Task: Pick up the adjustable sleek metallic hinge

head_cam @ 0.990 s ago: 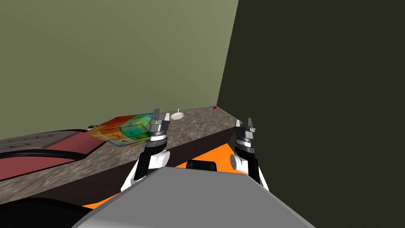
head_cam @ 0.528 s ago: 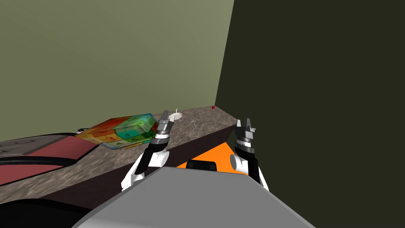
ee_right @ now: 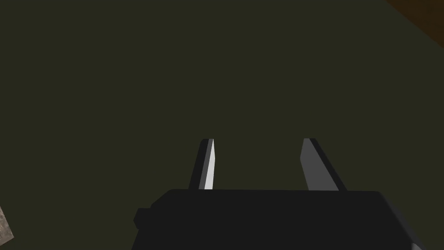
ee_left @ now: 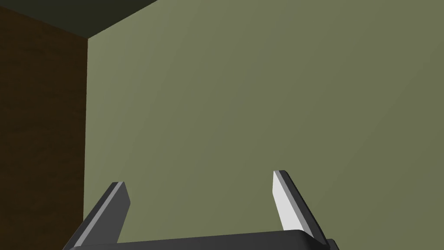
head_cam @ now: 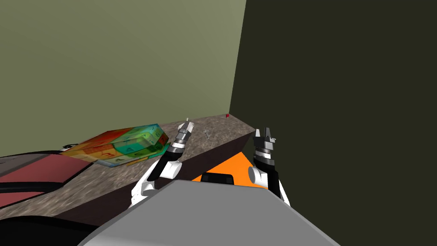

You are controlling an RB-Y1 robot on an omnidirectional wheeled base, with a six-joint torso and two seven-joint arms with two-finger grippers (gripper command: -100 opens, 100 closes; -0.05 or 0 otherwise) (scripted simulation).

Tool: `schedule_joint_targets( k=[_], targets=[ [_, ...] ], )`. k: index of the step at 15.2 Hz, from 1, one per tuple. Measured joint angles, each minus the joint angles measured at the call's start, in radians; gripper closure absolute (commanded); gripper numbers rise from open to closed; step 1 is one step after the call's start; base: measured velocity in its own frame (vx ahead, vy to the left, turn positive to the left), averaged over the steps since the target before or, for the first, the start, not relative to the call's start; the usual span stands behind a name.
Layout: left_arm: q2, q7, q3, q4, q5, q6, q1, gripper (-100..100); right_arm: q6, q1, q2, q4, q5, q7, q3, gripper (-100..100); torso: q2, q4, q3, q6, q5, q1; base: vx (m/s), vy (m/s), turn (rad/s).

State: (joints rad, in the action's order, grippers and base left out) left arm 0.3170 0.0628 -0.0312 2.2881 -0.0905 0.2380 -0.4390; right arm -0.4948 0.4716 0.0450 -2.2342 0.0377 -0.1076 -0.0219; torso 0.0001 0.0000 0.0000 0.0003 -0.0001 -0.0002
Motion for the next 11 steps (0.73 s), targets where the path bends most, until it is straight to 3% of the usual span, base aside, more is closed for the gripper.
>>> schedule_joint_targets(
  k=[11],
  targets=[
    [0.175, -0.019, -0.040, -0.101, -0.047, -0.228, 0.077, -100, 0.000, 0.000, 0.000, 0.000, 0.000, 0.000, 0.000, 0, 0.000, 0.000, 0.000, 0.000, 0.000, 0.000, -0.003, -0.009, -0.124]
  ],
)
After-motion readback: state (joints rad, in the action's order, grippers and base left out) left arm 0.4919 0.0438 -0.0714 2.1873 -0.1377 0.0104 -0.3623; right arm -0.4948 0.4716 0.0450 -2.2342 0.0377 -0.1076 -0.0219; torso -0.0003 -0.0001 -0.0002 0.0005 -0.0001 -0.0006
